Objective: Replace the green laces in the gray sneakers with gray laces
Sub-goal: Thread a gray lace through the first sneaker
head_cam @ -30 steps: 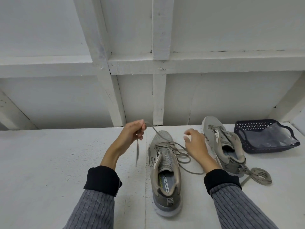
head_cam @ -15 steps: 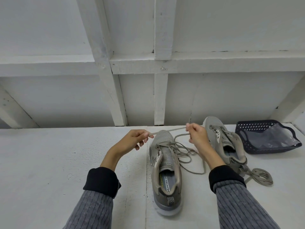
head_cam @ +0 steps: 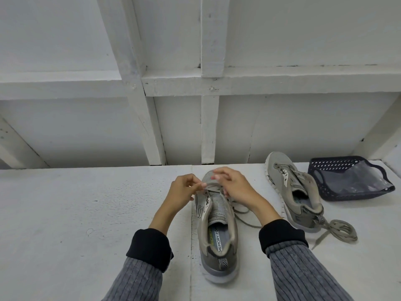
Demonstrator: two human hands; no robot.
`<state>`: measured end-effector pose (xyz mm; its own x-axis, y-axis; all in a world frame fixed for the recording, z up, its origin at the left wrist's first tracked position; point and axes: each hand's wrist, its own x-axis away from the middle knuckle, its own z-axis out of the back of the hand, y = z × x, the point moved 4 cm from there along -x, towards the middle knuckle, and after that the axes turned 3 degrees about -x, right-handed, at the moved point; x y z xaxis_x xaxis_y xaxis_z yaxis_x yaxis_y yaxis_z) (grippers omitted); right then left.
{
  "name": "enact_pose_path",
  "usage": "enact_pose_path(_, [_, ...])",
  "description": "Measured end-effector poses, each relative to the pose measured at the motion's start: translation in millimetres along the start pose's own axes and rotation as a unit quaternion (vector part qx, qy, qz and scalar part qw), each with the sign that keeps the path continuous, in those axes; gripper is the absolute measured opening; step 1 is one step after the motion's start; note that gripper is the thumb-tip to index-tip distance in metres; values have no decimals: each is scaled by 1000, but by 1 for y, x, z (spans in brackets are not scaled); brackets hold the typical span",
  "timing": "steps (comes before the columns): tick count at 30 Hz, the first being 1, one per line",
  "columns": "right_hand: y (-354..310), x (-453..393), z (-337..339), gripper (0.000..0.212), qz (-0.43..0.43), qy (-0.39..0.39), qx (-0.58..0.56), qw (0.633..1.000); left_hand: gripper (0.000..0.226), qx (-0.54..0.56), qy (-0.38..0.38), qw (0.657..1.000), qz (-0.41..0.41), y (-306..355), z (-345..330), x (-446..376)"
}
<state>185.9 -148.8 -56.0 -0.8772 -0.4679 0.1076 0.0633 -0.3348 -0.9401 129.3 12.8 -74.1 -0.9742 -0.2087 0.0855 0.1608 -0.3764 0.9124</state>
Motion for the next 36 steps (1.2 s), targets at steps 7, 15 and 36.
enact_pose_path(7, [12, -5, 6, 6, -33, 12, 10, 999, 24, 21, -1, 999, 24, -5, -13, 6])
enact_pose_path(15, [24, -3, -2, 5, -53, 82, 34, 995, 27, 2, -57, 984, 168, -13, -21, 6])
enact_pose_path(36, [31, -3, -22, 10, -32, 34, 82, 996, 23, 138, -71, 977, 147, -28, -12, 21])
